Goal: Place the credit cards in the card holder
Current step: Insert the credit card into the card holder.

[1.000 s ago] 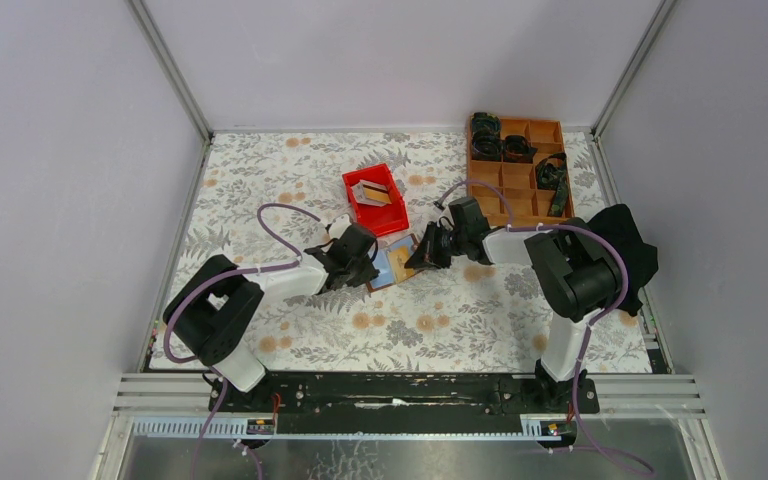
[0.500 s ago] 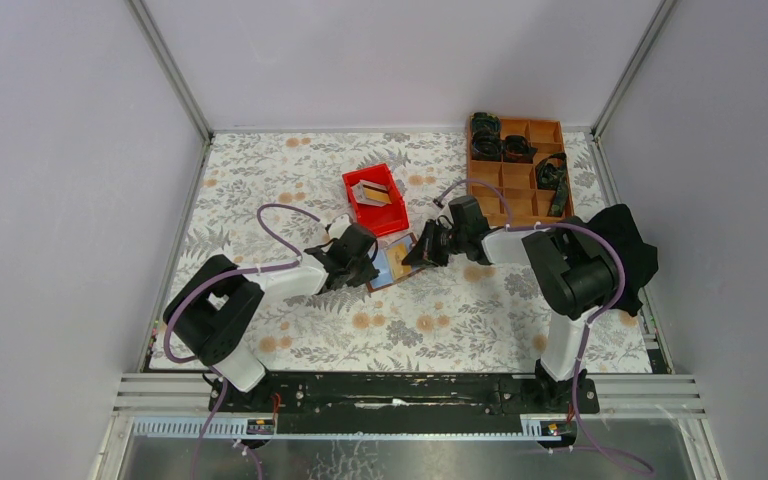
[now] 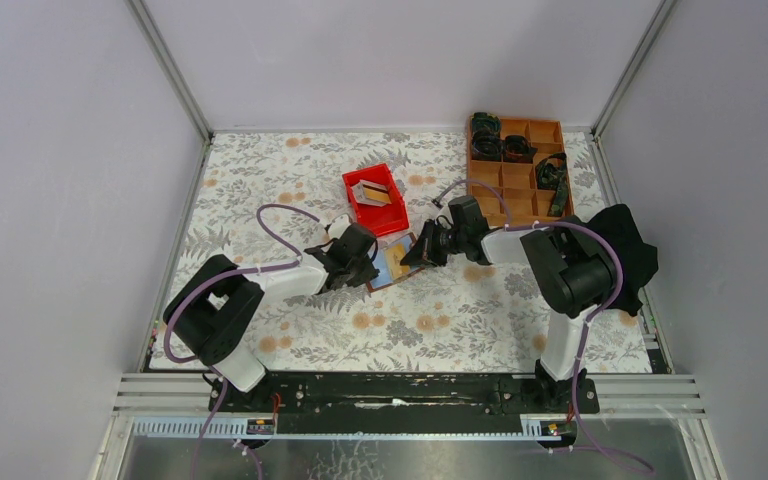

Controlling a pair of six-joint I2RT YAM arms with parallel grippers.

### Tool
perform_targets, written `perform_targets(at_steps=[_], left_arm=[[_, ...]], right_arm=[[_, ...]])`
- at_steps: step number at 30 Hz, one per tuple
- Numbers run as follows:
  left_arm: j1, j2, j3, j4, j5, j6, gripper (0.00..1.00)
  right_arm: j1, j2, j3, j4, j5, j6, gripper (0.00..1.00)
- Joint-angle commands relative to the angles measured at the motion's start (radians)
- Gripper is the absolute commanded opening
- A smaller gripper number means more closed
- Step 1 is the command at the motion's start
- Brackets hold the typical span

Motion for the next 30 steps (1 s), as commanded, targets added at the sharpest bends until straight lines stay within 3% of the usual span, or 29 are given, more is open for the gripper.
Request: perform_targets(at_steps=[1,17,30], left_arm=[[-0.009,0.093,-0.084,-0.322,-0.038,0.035,0.24],[-0.019,0.085,-0.096,-0.325,-0.032,0.022,0.24],[-0.025,0.082,-0.096,-0.335,-0.033,0.015,0.24]], right_arm=[[-0.003,0.025,-0.001,0.045,-0.028,0.004,0.00],[0.001,0.065,-0.021,0.010,0.010,-0.084,0.00],[0.053,0.073,0.036,-0.154,0.096,-0.291,0.00]])
